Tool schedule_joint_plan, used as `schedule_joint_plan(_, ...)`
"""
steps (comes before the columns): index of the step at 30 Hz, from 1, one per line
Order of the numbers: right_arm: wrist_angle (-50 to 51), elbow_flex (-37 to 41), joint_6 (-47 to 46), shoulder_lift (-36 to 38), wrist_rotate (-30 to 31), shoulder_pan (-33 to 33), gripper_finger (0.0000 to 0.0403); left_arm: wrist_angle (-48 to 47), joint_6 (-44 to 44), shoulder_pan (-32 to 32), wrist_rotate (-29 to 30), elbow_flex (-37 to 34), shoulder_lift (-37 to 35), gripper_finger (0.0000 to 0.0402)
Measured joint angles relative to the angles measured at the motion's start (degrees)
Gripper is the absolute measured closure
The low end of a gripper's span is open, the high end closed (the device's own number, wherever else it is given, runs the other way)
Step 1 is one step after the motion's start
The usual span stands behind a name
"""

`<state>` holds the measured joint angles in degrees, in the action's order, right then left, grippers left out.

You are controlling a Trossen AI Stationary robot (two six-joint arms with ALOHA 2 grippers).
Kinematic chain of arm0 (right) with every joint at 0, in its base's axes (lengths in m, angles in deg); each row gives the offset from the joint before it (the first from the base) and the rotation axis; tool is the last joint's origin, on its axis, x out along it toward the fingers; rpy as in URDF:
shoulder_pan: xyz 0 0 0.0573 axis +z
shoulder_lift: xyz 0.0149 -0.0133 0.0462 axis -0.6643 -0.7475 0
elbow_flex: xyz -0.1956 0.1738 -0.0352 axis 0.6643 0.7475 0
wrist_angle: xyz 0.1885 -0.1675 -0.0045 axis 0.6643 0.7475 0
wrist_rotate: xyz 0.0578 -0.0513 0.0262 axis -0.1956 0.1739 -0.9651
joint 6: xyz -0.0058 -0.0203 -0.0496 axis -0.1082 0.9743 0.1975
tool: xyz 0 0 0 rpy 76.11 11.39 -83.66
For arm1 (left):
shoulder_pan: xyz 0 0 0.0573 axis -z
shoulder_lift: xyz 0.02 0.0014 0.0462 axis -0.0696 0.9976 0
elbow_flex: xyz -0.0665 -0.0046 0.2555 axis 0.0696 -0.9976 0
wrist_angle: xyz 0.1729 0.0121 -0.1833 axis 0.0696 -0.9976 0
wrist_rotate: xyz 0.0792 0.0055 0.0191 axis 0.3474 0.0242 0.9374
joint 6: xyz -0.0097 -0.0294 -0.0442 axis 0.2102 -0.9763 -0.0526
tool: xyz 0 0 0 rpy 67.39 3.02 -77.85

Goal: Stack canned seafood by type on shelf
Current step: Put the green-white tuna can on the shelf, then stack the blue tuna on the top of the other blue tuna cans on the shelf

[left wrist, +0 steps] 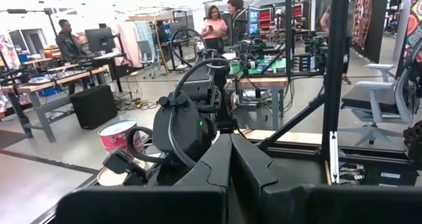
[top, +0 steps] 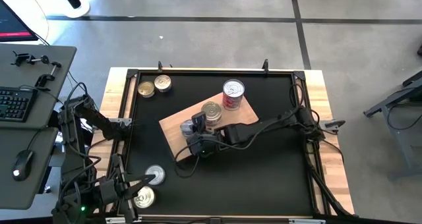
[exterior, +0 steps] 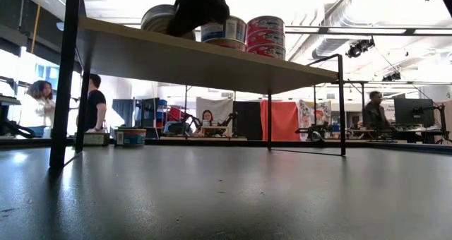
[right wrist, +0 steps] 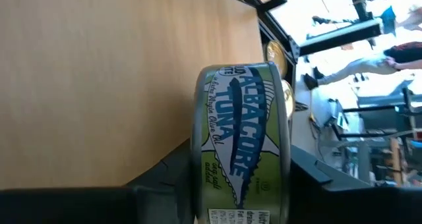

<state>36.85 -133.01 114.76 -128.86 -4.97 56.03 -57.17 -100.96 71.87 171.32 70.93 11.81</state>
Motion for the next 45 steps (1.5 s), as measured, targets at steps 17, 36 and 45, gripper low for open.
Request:
schedule_joint_plan(17,1.4,0.0,0.0,0.1,-4.2,0.3,0.0173,-1.1,0.1,-1.2,0.0,0.0,0.0,0.0401)
schedule_joint_plan(36,22.1,-17.8,-20.1,1.0,-14.9,1.4,0.0096,2.9,-1.2,-2.9,-3.0,0.0,-0.5,0.0401)
schedule_joint_plan(45,31.7,-21.5,-30.6,3.7,-27.7,3.3,0.0096,-8.2,-12.9,-5.1,-26.0,0.0,-3.9,0.0402)
